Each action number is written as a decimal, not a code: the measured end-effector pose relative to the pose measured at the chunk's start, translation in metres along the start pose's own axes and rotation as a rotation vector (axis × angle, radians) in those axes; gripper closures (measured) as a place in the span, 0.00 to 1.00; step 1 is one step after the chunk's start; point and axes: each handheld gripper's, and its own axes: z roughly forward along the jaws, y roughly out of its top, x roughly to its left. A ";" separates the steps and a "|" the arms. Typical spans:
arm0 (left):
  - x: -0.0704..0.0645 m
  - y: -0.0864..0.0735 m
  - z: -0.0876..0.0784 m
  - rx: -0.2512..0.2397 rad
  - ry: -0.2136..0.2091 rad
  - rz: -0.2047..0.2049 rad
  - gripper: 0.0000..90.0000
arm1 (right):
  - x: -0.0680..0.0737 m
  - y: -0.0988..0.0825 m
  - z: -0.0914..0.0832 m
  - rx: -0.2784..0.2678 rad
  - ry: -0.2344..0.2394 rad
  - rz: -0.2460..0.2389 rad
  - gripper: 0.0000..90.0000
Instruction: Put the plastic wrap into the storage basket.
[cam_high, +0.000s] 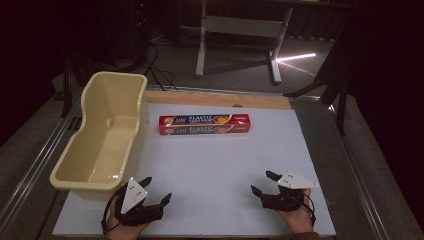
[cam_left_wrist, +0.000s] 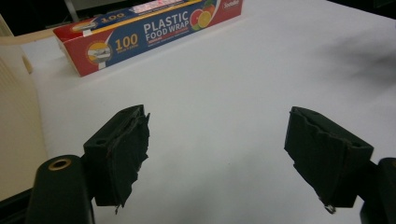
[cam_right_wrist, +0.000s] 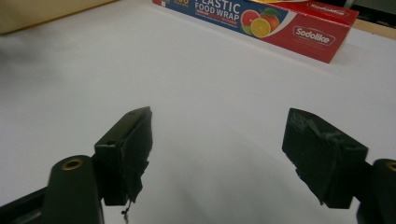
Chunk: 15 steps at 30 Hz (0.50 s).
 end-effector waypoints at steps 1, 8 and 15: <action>0.000 0.000 0.000 0.000 0.000 0.000 0.23 | 0.000 0.000 0.000 0.001 -0.001 0.000 0.26; -0.003 0.000 0.004 0.005 0.004 -0.002 0.21 | 0.002 0.001 0.004 0.008 0.005 -0.002 0.22; -0.003 0.001 0.003 -0.005 0.014 -0.006 0.21 | 0.005 0.001 0.004 0.011 0.014 -0.014 0.24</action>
